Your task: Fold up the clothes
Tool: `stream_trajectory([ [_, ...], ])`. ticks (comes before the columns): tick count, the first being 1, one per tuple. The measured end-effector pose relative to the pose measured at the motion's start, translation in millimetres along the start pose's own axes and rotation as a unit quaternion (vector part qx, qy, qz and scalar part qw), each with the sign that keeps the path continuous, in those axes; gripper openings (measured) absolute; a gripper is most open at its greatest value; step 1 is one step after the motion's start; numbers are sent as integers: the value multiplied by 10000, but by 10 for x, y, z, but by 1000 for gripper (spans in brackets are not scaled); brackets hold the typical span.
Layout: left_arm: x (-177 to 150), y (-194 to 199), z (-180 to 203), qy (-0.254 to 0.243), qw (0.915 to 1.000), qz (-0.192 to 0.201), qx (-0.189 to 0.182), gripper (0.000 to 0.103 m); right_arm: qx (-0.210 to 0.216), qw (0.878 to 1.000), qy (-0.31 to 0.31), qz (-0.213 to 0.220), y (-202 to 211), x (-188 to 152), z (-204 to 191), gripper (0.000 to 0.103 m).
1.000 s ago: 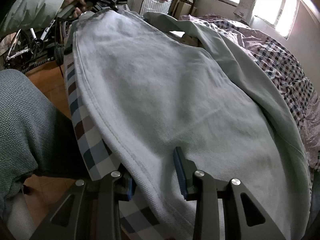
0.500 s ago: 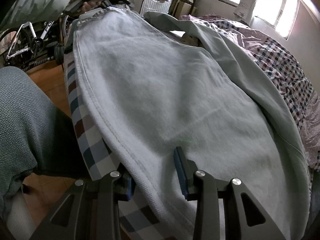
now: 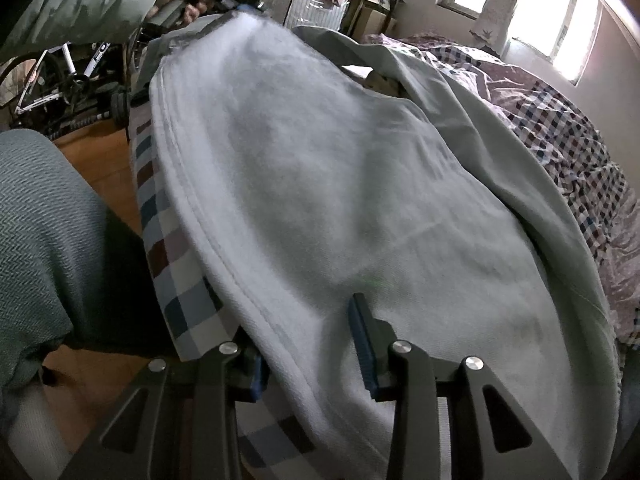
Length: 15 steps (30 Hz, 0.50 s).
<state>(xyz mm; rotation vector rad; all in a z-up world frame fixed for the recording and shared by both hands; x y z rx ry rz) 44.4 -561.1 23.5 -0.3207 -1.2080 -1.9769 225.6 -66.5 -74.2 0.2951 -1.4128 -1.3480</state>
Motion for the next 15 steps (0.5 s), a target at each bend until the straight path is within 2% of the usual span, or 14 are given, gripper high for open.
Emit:
stream_trajectory([
  [1, -25, 50, -49, 78, 9999, 17, 74, 56, -8, 10000, -1, 0, -1, 4, 0, 38],
  [4, -100, 200, -198, 313, 9991, 66, 296, 68, -25, 10000, -12, 5, 5, 10, 3, 38],
  [6, -150, 301, -296, 469, 9979, 99, 443, 72, -39, 10000, -18, 15, 19, 8, 1, 38],
  [9, -246, 440, -429, 687, 9955, 131, 641, 72, -60, 9999, -59, 68, 55, 21, 22, 38],
  [15, -730, 502, -443, 871, 9940, -92, 648, 72, -91, 9996, -142, 218, 152, 59, 38, 38],
])
Point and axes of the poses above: each gripper's, at about its wrist camera, not at the fingertips, and y roughly against the way its jaws point, z to its right, x to its top, the point moved 6 cm from there along -y, roughly the way its jaws point, and after that the axes turned 5 degrees about -z, right-handed, at the moved point
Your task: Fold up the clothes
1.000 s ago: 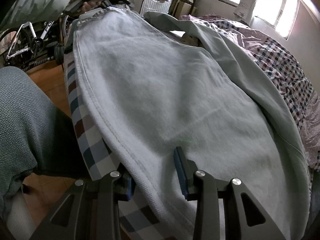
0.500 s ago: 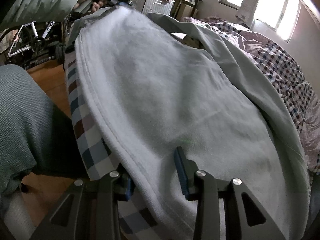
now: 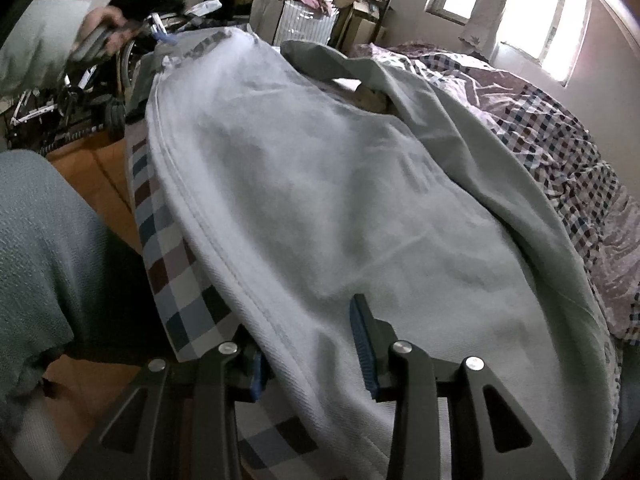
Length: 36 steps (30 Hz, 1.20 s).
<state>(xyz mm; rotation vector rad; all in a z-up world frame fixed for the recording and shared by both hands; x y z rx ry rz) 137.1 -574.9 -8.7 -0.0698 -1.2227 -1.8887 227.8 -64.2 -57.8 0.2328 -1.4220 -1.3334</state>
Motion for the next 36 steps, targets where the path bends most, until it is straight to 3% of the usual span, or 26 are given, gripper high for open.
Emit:
stream_trajectory([
  [8, -634, 63, -139, 226, 9993, -311, 35, 72, -25, 9999, 46, 94, 73, 12, -33, 38],
  [11, -694, 78, -184, 389, 9988, -289, 64, 70, -26, 9999, 34, 111, 84, 14, -32, 38],
  [13, -700, 86, -212, 512, 9983, -247, 87, 59, -28, 9999, 54, 101, 77, 13, -45, 38],
  [15, -706, 94, -241, 636, 9977, -205, 109, 34, -33, 9999, 74, 85, 66, 9, -57, 38],
  [16, -710, 98, -255, 697, 9973, -183, 121, 28, -38, 9999, 83, 71, 60, 5, -62, 38],
  [18, -716, 106, -284, 821, 9964, -141, 144, 20, -72, 9999, 129, 3, 33, -15, -82, 38],
  [21, -718, 259, -325, 919, 9957, 110, 98, 16, -38, 9998, 189, -43, 26, -39, -107, 38],
  [27, -722, 222, -380, 1064, 9928, -25, 540, 21, 101, 9999, 121, 12, 92, -35, -68, 38],
  [29, -715, 212, -390, 1099, 9914, -67, 708, 27, 116, 9999, 50, 64, 121, -21, -39, 38],
  [33, -615, 500, -424, 1328, 9868, 362, 851, 55, 237, 9993, -193, 232, 218, 15, 58, 38],
  [36, -468, 740, -308, 1208, 9863, 744, 840, 64, 345, 9979, -427, 346, 287, 35, 149, 39],
])
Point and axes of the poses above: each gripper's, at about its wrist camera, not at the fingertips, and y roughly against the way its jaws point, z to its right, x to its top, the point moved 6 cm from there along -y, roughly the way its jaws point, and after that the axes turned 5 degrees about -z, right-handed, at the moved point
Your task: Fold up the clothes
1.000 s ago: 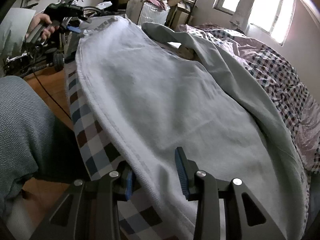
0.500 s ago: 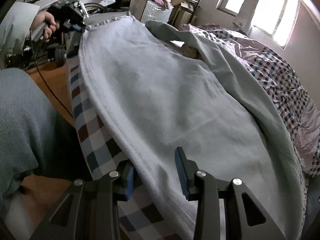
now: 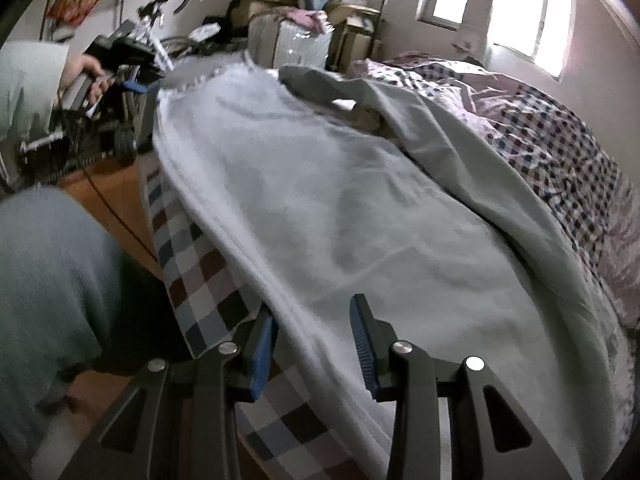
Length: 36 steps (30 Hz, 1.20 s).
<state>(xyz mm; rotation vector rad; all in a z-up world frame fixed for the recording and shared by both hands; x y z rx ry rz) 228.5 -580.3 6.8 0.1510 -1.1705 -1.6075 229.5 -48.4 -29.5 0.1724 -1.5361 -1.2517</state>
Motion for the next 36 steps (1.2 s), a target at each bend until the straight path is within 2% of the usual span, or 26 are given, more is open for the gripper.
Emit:
stream_trajectory([
  [4, 121, 322, 399, -297, 9973, 536, -394, 82, 433, 9976, -474, 249, 166, 39, 137, 40],
  [7, 158, 534, 793, -499, 9913, 820, -901, 84, 757, 9897, -1033, 637, 400, 67, 364, 43],
  [10, 91, 575, 1311, -696, 9845, 782, -1406, 84, 900, 9771, -1675, 950, 608, 45, 732, 46],
  [12, 14, 559, 1679, -899, 9784, 668, -1736, 84, 830, 9662, -2176, 1104, 788, -15, 1099, 46],
  [16, -309, 444, 2479, -1443, 9589, 365, -2417, 85, 530, 9428, -2962, 1433, 1270, -160, 1882, 47],
  [19, -645, 360, 3086, -1934, 9368, 104, -2915, 85, 131, 9261, -3378, 1676, 1667, -246, 2546, 48],
  [21, -949, 290, 3467, -2416, 9205, -18, -3071, 86, -164, 9147, -3634, 1763, 1877, -318, 2988, 48],
  [24, -1422, 127, 3951, -3002, 8970, -126, -3242, 86, -399, 9016, -4029, 1524, 1874, -458, 3666, 50],
  [25, -1587, 39, 4081, -3091, 8908, -201, -3324, 86, -296, 8951, -4215, 1422, 1789, -512, 3884, 50],
  [28, -2024, -251, 4355, -3107, 8791, -556, -3571, 86, 88, 8760, -4713, 1026, 1384, -697, 4386, 50],
  [31, -2384, -549, 4469, -3202, 8757, -787, -3528, 86, 167, 8669, -4943, 624, 1001, -900, 4609, 49],
  [36, -2653, -954, 4497, -3461, 8819, -791, -3102, 86, 298, 8474, -5301, -49, 373, -1236, 4976, 48],
])
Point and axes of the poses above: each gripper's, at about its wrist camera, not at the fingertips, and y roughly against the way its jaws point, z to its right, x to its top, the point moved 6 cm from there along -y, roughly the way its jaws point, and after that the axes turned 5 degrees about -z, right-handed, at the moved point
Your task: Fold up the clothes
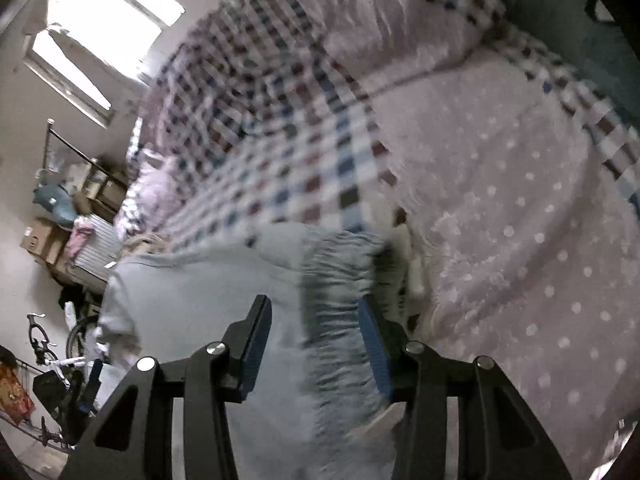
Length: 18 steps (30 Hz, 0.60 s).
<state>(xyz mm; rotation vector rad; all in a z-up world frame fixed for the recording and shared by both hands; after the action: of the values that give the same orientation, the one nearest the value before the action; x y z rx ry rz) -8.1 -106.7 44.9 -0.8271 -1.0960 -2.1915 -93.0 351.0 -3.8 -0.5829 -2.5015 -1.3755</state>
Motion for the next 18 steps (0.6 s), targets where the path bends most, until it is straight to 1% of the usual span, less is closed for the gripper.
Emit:
stream_trajectory([
  [2, -29, -143, -35, -17, 10000, -78, 40, 86, -139, 9997, -77, -178, -200, 74, 165, 48],
  [5, -68, -289, -94, 7, 9998, -166, 86, 86, -132, 9995, -102, -260, -323, 100, 263, 48],
  [9, -101, -334, -179, 64, 9996, -174, 233, 86, 281, 9991, -80, -292, -404, 181, 289, 48],
  [13, -111, -361, -198, 99, 9995, -157, 274, 86, 703, 9973, 17, -223, -456, 316, 184, 48],
  [14, -112, -367, -198, 104, 9995, -153, 272, 86, 688, 9973, 44, -248, -493, 332, 161, 48],
  [17, -102, -391, -188, 102, 9995, -139, 272, 86, 443, 9979, 106, -470, -696, 352, 173, 47],
  [18, -98, -403, -190, 113, 9995, -137, 271, 86, 390, 9979, 97, -503, -765, 373, 172, 44],
])
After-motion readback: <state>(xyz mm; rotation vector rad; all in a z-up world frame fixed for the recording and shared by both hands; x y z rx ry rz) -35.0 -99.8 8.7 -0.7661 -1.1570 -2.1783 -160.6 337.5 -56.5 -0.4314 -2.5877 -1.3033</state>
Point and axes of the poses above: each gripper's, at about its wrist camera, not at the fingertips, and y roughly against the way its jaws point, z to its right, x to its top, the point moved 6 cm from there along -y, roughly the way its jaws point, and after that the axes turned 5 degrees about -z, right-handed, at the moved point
